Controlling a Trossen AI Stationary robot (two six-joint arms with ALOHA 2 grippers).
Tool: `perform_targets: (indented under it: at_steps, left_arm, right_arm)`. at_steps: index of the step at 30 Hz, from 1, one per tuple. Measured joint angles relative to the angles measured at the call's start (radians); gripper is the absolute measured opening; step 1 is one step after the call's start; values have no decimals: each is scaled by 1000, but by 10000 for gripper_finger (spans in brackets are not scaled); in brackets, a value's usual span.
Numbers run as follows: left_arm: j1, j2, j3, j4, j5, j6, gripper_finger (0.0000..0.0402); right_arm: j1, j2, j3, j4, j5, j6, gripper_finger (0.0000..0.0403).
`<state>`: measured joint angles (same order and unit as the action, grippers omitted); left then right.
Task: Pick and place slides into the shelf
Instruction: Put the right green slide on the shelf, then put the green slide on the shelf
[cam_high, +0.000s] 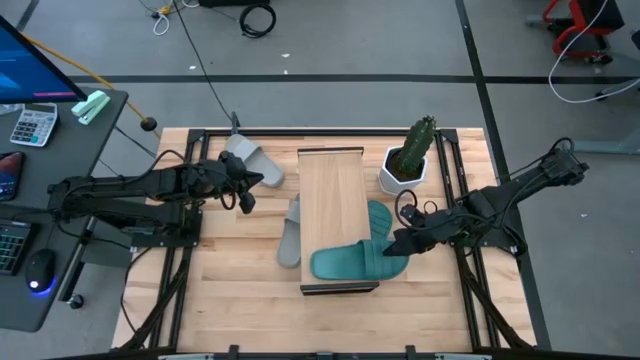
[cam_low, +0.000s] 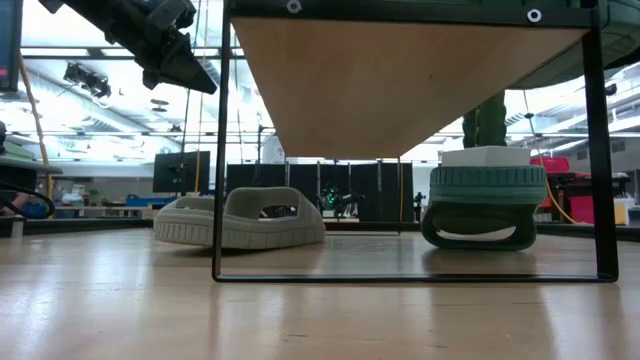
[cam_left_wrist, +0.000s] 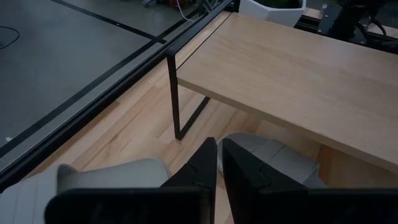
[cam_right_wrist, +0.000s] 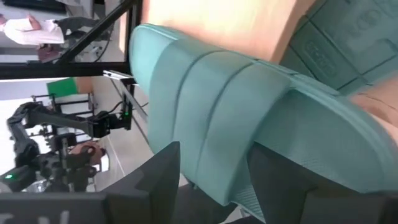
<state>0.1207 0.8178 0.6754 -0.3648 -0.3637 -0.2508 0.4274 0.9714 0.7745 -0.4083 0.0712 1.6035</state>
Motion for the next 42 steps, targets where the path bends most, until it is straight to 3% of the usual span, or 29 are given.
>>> perform_targets:
  at_steps: [12,22,33,42]
  left_arm:
    - [0,0,0,-5,0,-26,25]
    - [0,0,0,-8,0,-26,36]
    - [0,0,0,-8,0,-81,26]
    - [0,0,0,-6,0,-132,36]
  right_arm:
    - [0,-26,8,-62,-3,-8,192]
    - [0,-138,8,-178,28,0,192]
    - [1,-341,8,-489,175,71,189]
    - [1,-325,-56,-549,209,147,170]
